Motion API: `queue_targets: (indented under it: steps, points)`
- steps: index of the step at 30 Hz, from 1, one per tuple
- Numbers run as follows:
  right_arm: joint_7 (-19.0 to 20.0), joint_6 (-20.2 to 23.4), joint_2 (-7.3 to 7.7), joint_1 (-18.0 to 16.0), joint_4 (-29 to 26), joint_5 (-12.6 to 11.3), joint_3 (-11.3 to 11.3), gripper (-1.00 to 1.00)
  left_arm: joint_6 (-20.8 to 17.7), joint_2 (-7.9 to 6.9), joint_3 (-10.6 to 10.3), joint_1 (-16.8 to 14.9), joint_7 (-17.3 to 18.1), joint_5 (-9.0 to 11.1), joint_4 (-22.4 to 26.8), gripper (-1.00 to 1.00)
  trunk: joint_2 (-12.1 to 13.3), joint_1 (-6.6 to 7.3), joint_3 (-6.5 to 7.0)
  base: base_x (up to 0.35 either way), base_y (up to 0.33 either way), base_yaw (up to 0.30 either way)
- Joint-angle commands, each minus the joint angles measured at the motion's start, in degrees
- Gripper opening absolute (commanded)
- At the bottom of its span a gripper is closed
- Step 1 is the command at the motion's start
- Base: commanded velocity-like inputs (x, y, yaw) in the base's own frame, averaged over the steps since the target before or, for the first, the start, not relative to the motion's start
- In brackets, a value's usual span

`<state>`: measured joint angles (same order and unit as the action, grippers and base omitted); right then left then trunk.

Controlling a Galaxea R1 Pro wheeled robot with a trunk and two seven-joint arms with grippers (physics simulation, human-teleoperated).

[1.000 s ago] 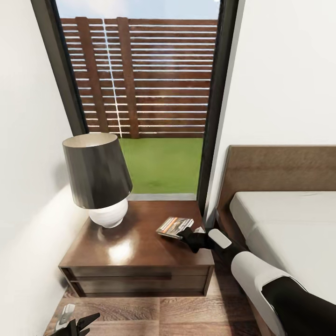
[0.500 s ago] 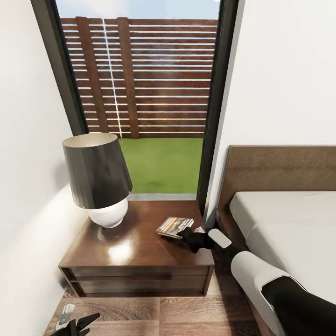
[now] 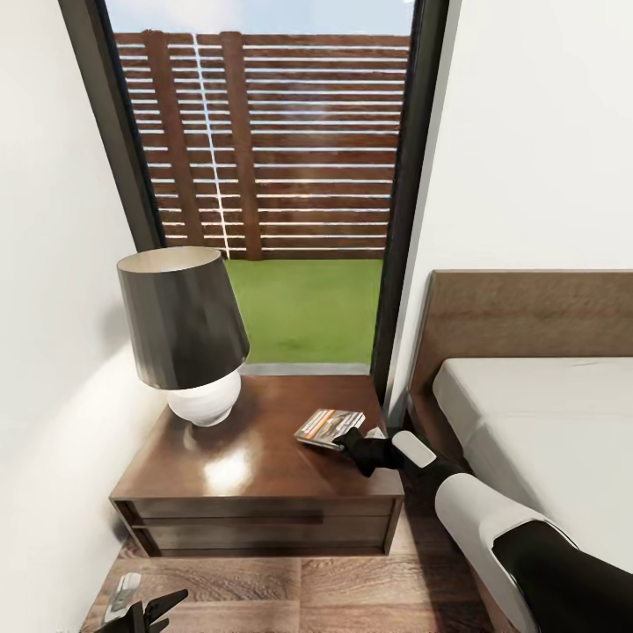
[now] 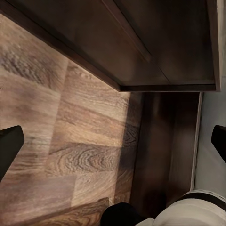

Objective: In the bedroom, move the book from the bed onto either nightstand, and place the two sandals side by side next to the bed.

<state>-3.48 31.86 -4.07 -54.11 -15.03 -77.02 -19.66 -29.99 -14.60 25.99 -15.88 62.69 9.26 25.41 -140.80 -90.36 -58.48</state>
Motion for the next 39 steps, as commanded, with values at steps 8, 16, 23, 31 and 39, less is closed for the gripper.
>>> queue_targets:
  steps: [8, 16, 23, 31, 39]
  points:
    - [-0.39, 0.04, 0.03, -0.03, -0.09, -0.68, -0.24, -1.00, -0.51, 0.01, 0.16, -0.03, 0.12, 0.14, -0.01, 1.00, -0.04, 0.01, -0.06, 0.000, 0.000, 0.000]
    - [-0.39, 0.04, 0.03, -0.03, -0.09, -0.68, -0.23, -1.00, -0.51, 0.07, 0.19, -0.03, 0.08, 0.14, -0.01, 1.00, -0.04, 0.01, -0.06, 0.000, 0.000, 0.000]
    - [-0.39, 0.04, 0.03, -0.03, -0.09, -0.68, -0.22, -1.00, -0.49, 0.16, 0.20, -0.03, 0.06, 0.14, -0.01, 1.00, -0.04, 0.01, -0.06, 0.000, 0.000, 0.000]
    - [-0.39, 0.04, 0.10, -0.03, -0.09, -0.68, -0.22, -1.00, -0.43, 0.20, 0.20, -0.03, 0.06, 0.14, -0.01, 1.00, -0.04, 0.01, -0.06, 0.000, 0.000, 0.000]
    - [-0.39, 0.04, 0.08, -0.03, -0.09, -0.73, -0.21, -1.00, -0.42, 0.18, 0.21, -0.03, 0.06, 0.14, -0.01, 1.00, -2.04, -1.09, -0.95, 0.000, 0.000, 0.000]
